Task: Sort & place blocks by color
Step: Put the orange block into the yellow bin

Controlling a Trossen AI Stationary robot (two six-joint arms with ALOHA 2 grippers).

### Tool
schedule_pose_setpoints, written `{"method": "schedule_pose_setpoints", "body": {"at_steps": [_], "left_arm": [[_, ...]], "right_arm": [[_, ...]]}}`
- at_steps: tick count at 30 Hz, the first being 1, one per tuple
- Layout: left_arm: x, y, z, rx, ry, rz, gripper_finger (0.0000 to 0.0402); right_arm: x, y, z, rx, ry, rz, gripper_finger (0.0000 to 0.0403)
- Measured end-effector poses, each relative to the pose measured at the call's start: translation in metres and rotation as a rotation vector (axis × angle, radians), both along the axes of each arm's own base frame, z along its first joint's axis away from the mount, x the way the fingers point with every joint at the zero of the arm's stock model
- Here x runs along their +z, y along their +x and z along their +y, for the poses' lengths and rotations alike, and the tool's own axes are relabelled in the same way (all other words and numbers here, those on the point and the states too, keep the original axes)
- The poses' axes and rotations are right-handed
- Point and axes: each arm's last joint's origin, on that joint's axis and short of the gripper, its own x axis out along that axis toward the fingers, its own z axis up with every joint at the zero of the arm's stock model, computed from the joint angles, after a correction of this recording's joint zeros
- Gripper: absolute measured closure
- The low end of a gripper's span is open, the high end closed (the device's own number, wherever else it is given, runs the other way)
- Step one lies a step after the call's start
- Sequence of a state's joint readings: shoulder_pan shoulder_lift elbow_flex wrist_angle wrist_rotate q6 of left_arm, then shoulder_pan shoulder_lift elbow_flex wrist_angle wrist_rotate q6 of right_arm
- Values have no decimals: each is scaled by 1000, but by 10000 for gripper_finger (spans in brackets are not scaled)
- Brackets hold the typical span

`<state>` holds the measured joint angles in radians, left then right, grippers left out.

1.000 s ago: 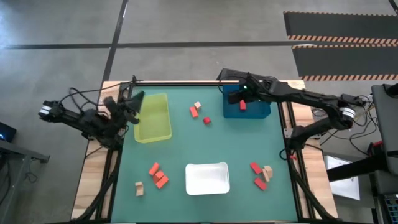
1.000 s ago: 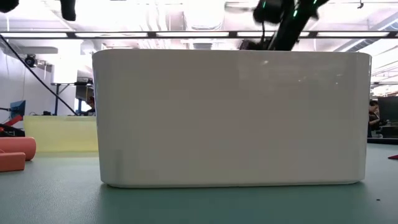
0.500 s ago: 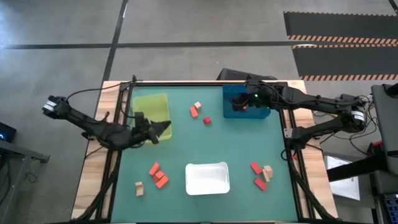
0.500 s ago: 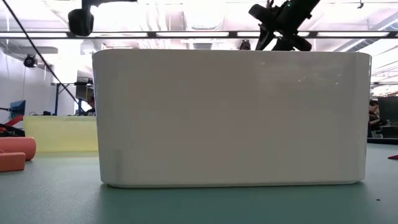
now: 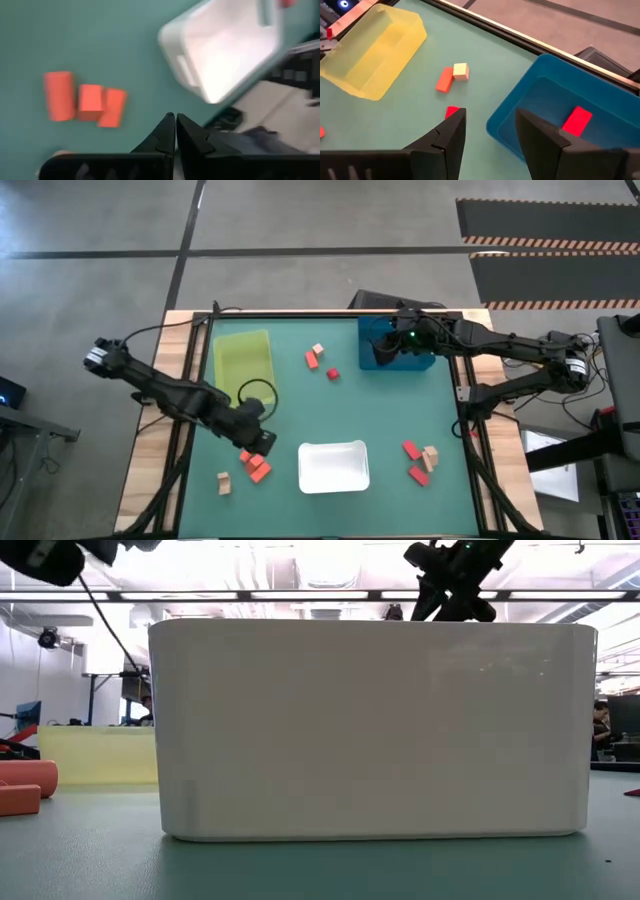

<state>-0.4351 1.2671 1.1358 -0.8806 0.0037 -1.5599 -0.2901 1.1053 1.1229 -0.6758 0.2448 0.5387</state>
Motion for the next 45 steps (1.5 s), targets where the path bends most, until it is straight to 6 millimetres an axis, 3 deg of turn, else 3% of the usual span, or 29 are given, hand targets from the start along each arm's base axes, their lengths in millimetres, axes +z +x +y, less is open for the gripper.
{"method": "schedule_pose_setpoints", "body": {"at_steps": [13, 16, 21, 26, 30, 45], "left_arm": [[-75, 1, -1, -17, 98, 293, 399], [-90, -2, 0, -18, 102, 310, 378], [-107, -7, 2, -19, 106, 319, 309], [-120, -14, 6, -34, 129, 358, 239], [-123, -16, 6, -46, 134, 356, 208], [-136, -12, 6, -73, 227, 364, 204]], "right_arm": [[-1, 2, 5, 55, -9, 14, 243], [-1, 3, 7, 66, -9, 14, 243], [-1, 3, 9, 72, -9, 14, 243], [-1, 3, 9, 72, -9, 14, 243], [-1, 3, 9, 72, -9, 14, 243], [-1, 3, 9, 65, -2, 10, 243]]}}
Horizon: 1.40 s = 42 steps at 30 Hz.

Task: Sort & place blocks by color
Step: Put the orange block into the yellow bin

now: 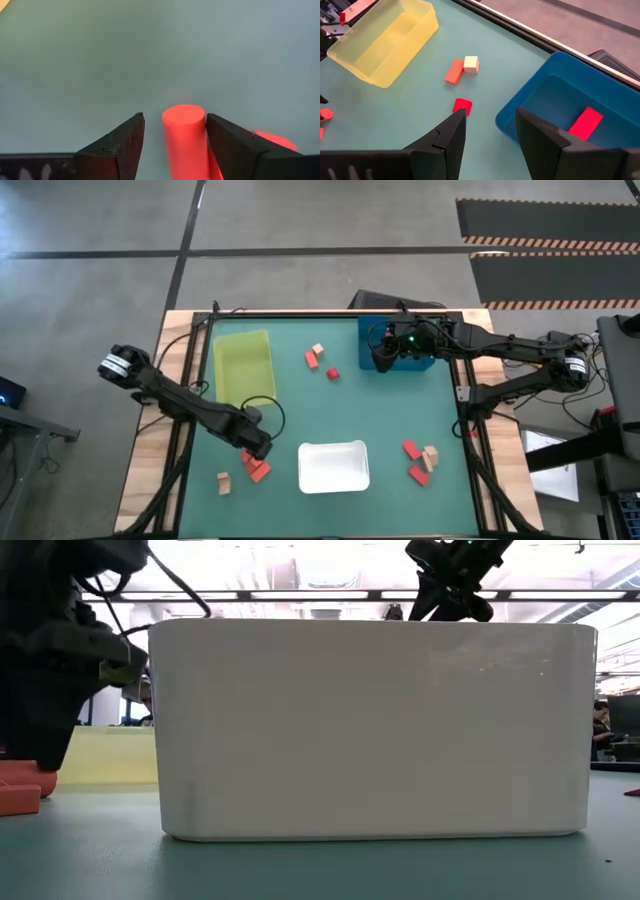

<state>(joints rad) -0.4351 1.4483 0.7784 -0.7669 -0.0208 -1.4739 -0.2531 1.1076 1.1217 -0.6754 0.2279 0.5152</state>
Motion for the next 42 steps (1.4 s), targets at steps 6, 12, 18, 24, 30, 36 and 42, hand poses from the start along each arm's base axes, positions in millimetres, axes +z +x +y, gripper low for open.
{"method": "schedule_pose_setpoints", "body": {"at_steps": [6, 12, 18, 24, 30, 36, 42], "left_arm": [[-7, 2, -1, -8, 7, 27, 204], [-10, 3, -2, -9, 10, 41, 204], [-12, 3, -2, -10, 8, 51, 227], [-12, 4, -2, -10, 7, 51, 274], [-12, 3, -2, -10, 5, 49, 281], [13, 10, -6, -22, -62, -18, 281], [65, 11, -6, -23, -140, -187, 281]], "right_arm": [[0, 0, 0, -1, 0, 0, 243], [0, 0, 0, -7, 6, -4, 243], [0, 0, 0, -11, 10, -7, 243], [0, 0, 0, -17, 16, -10, 243], [0, 0, 0, -19, 17, -11, 243], [0, 0, 0, -19, 18, -11, 243], [0, 0, 0, -35, 32, -20, 243]]}}
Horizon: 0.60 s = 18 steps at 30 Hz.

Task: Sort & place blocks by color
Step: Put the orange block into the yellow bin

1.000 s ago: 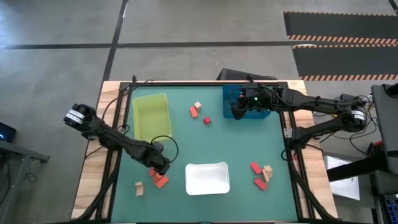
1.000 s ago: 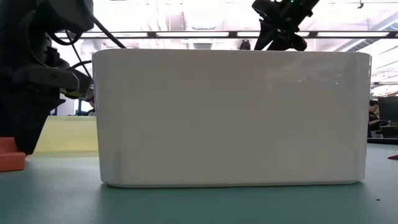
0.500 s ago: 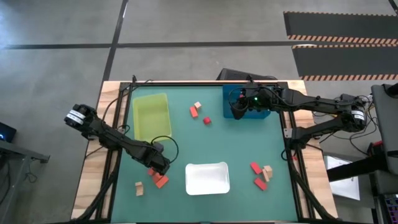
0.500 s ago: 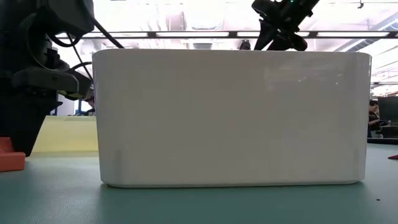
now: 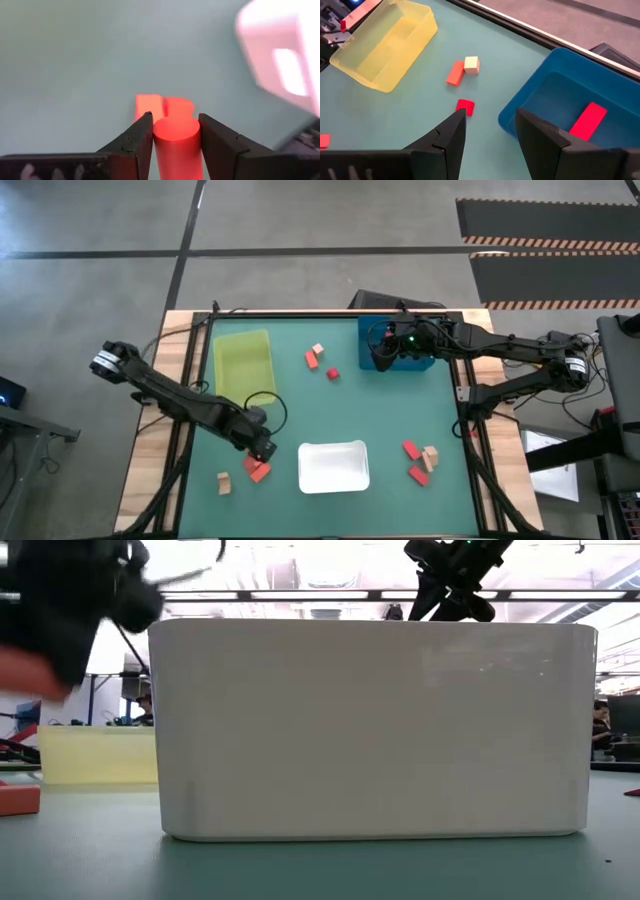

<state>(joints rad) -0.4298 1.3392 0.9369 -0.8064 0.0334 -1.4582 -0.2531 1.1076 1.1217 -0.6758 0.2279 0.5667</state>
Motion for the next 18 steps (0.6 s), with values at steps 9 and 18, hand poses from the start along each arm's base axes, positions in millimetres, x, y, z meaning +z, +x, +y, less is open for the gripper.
{"method": "schedule_pose_setpoints", "body": {"at_steps": [9, 18], "left_arm": [[75, -11, 35, 90, -60, -224, 281], [124, -7, 88, -27, 120, -176, 281]], "right_arm": [[0, 0, 0, -8, 8, -5, 243], [1, 0, 2, 36, 72, -29, 243]]}}
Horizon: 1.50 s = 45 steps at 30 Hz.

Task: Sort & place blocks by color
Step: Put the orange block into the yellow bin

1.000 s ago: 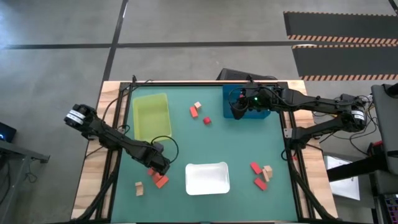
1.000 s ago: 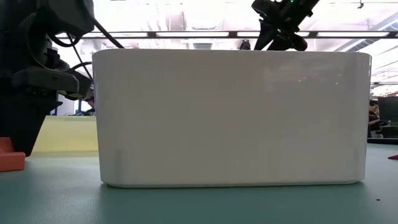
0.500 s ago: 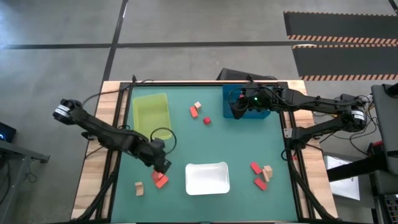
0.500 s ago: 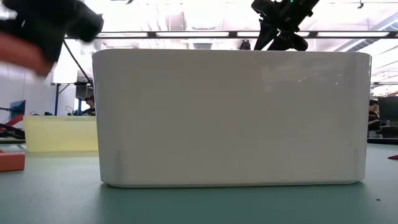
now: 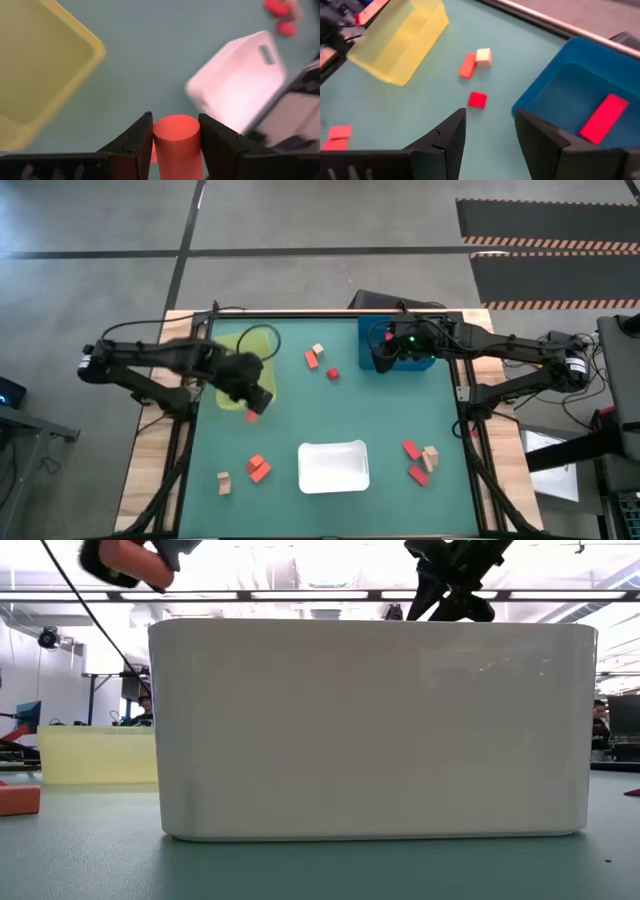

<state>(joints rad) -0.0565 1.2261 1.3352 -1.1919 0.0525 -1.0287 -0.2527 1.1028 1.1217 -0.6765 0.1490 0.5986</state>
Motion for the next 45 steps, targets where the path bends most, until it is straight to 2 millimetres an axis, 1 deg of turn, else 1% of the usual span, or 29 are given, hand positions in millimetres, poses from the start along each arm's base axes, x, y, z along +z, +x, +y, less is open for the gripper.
{"method": "schedule_pose_setpoints", "body": {"at_steps": [3, 6, 8, 11, 14, 17, 20, 22, 26, 30, 35, 41, 45], "left_arm": [[8, 8, 16, -129, 83, 114, 281], [6, 21, 31, -340, 167, 223, 281], [-2, 30, 42, -518, 220, 308, 281], [-21, 41, 61, -751, 280, 403, 281], [-40, 48, 87, -847, 310, 491, 281], [-55, 49, 112, -870, 343, 530, 281], [-65, 44, 135, -839, 384, 497, 281], [-71, 37, 148, -827, 428, 465, 281], [-84, 19, 166, -841, 497, 437, 281], [-104, 8, 179, -843, 505, 469, 281], [-130, 0, 189, -857, 515, 478, 281], [-152, -10, 197, -839, 540, 475, 281], [-162, -17, 199, -823, 533, 481, 281]], "right_arm": [[2, -1, 3, 11, 32, -20, 243], [7, -6, 8, 15, 40, -44, 243], [12, -11, 12, 17, 46, -68, 243], [19, -21, 18, 13, 63, -97, 243], [27, -29, 23, 18, 66, -140, 243], [33, -37, 27, 13, 76, -178, 243], [35, -40, 29, 8, 88, -200, 243], [36, -41, 30, 4, 95, -205, 243], [34, -38, 30, 4, 96, -198, 243], [30, -31, 29, -8, 101, -180, 243], [23, -23, 28, -23, 120, -150, 243], [16, -15, 26, -41, 142, -124, 243], [13, -11, 26, -46, 147, -110, 243]]}}
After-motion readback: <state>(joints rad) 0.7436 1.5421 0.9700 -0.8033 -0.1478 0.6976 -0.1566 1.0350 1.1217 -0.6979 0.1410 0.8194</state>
